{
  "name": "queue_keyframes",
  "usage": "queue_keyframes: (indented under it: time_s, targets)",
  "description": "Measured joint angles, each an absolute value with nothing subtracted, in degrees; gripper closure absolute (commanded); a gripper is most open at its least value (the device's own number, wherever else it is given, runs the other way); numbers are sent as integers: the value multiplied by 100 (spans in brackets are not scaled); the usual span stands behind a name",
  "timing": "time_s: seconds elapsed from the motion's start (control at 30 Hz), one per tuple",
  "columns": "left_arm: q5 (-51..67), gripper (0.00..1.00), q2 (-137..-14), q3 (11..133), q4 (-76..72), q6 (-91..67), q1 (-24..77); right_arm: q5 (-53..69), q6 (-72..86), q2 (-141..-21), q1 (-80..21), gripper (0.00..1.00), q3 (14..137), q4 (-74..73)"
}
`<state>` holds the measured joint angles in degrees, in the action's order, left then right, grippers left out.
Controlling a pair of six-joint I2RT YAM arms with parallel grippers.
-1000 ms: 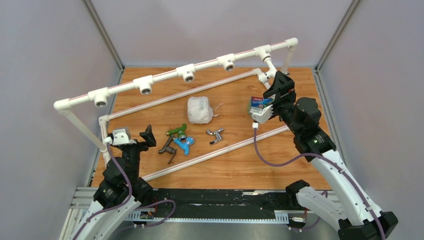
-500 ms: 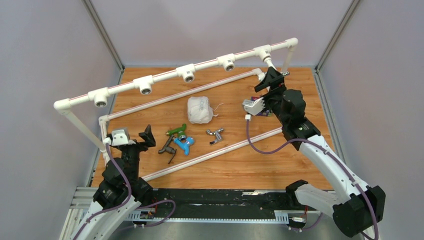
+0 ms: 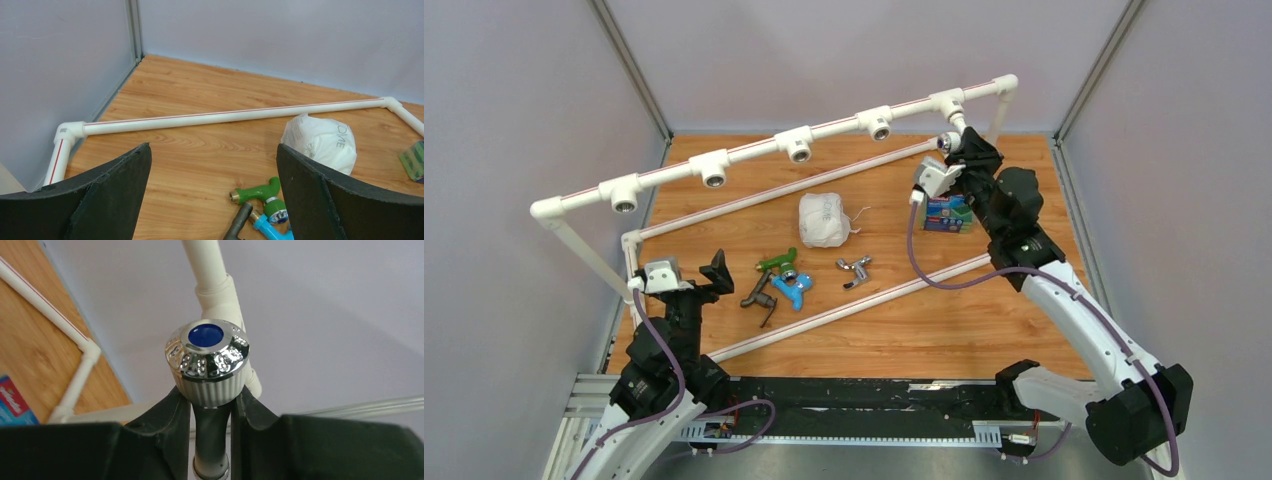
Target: Install the water faucets
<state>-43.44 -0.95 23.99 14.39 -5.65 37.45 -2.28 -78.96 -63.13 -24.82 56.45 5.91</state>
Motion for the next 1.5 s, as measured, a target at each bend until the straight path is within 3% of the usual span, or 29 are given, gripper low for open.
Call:
queue_keyframes:
  time_s: [0.1,0.27,0.57,0.67,0.77,0.9,1.1,1.27,1.5]
  targets:
    - [-4344,0,-93,2399,1439,-565,3745,-137,-6425,-6320,-2414,100,5760,735]
    - [-4344,0,-91,2399,1441,-565,3745,-438,-2864,-6372,-2379,100,5673,1459]
    - [-4342,0,-91,2399,1448,-567,3745,-2126,4633,-6318,-2290,100,5120,2191]
    - [-4342,0,-91,2399,1452,-567,3745,-2340,6141,-6311,-2290,85,4899,2394]
    - [-4342,0,-91,2399,1452,-567,3745,-2414,6890,-6261,-2290,59,4659,2709]
    - [-4344,0,-91,2399,1450,-567,3743,-2504,6993,-6053,-2303,26,4381,2930]
    - [-4344,0,-91,2399,1444,-565,3741,-2429,5264,-5354,-2307,0,3920,3179]
    - [-4344,0,-91,2399,1439,-565,3741,-1900,2388,-4582,-2298,0,3892,3096]
    - [-4316,0,-198,2399,1428,-561,3739,-854,-2060,-4213,-2300,0,4558,1782]
